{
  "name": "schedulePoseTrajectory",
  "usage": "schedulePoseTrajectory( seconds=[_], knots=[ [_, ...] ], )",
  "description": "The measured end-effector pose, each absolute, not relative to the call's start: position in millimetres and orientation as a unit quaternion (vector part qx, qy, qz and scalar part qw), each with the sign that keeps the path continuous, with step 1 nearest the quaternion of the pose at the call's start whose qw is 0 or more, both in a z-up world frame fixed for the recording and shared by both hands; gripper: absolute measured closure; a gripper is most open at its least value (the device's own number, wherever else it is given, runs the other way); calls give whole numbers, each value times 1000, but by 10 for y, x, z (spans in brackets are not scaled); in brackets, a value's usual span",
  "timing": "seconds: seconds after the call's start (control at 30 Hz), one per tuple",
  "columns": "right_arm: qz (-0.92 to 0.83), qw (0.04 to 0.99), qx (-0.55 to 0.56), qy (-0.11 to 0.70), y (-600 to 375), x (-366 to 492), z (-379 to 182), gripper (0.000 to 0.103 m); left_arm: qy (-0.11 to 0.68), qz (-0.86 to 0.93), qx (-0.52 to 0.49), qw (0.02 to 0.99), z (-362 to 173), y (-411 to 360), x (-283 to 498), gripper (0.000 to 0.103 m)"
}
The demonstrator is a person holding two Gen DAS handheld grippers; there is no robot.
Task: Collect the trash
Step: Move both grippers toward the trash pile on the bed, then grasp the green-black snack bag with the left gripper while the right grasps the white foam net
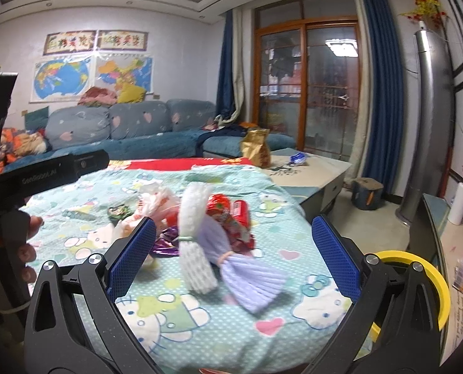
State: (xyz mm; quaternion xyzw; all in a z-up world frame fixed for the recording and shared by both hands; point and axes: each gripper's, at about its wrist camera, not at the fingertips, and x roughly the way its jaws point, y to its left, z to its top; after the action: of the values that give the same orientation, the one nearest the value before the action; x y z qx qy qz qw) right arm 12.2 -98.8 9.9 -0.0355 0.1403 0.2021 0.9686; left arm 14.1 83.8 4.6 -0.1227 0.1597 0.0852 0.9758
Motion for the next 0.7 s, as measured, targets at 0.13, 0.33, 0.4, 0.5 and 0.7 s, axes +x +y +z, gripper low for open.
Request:
schedulePoseTrajectory(
  seconds=[0.13,0.33,0.4,0.5,0.7],
  knots=[
    [211,962,-58,162,-845,233,51,11,175,108,-128,970,2,1043,194,6],
    [229,950,-71,200,-724,397,-65,23,217,137,-148,955,-186,1441,372,6],
    [238,944,-70,217,-684,450,-117,30,240,141,-154,948,-271,1552,472,6],
    [249,937,-70,237,-634,505,-193,45,282,131,-164,936,-434,1696,656,6],
    [260,920,-80,283,-543,622,-350,64,307,107,-203,924,-672,1830,824,13]
  ],
)
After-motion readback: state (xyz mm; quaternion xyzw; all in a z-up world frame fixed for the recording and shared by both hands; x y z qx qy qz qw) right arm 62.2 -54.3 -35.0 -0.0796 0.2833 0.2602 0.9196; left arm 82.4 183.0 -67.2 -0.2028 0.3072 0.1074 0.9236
